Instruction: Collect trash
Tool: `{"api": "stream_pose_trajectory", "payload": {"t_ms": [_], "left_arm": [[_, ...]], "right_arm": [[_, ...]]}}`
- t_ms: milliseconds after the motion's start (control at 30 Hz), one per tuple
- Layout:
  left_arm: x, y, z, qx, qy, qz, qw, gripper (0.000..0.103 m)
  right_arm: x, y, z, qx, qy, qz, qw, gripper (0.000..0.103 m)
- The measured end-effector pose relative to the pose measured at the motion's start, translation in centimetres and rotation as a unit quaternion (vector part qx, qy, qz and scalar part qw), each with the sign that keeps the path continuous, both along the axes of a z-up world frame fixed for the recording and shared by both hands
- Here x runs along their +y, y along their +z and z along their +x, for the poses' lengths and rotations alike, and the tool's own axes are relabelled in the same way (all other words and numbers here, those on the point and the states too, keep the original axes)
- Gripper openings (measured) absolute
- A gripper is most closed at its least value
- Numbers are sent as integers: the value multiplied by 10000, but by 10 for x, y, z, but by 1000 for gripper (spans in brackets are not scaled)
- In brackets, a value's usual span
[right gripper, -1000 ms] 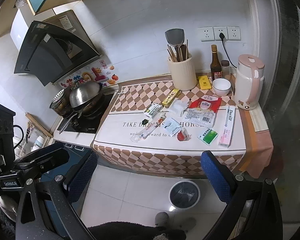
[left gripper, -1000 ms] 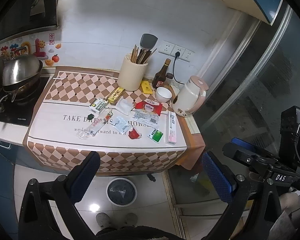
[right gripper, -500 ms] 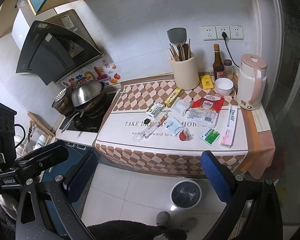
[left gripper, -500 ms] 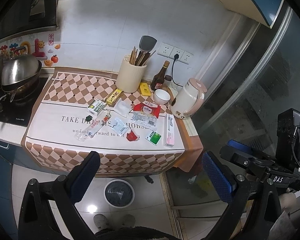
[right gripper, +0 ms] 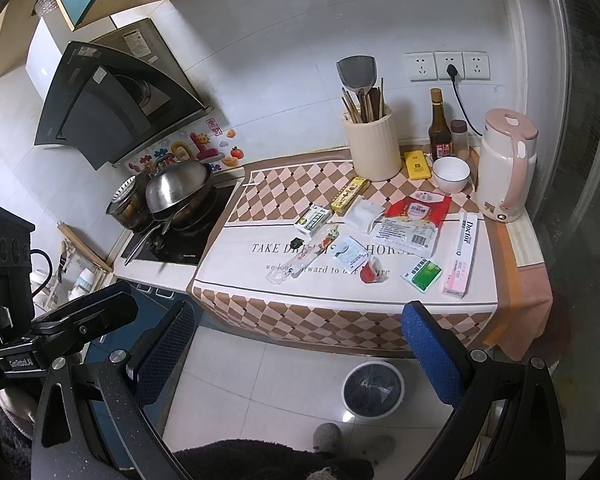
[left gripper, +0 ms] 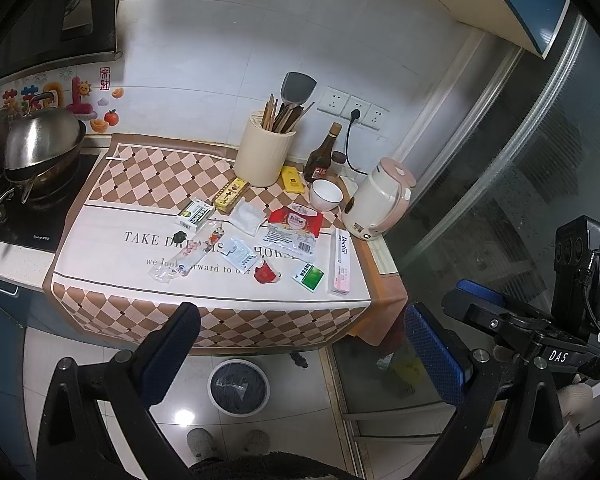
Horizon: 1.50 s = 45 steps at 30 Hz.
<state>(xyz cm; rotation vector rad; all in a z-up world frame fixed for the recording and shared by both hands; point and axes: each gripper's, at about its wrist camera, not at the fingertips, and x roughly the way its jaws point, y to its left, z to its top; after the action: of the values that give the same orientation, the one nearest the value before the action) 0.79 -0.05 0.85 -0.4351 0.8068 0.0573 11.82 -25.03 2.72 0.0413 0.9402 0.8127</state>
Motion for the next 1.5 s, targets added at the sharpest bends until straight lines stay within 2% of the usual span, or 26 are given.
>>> {"api": "stream_pose_trajectory", "payload": {"t_ms": [433, 1367, 1433, 1500], "left_arm": [[9, 0, 5, 5, -72, -34, 10000, 103], [-11, -4, 4, -31, -74, -22, 10000, 103], [-11, -4, 7, -8, -33, 52, 10000, 103], [-12, -4, 10, 30, 242, 523, 9983, 103]], "right_arm": [[2, 1, 0, 4, -38, -18, 10000, 103], [-15, 1, -9, 61, -100, 28, 9999, 103], [-14, 2, -12, 64, -171, 16, 9998, 103], [-14, 1, -8, 63, -317, 30, 9995, 103]]}}
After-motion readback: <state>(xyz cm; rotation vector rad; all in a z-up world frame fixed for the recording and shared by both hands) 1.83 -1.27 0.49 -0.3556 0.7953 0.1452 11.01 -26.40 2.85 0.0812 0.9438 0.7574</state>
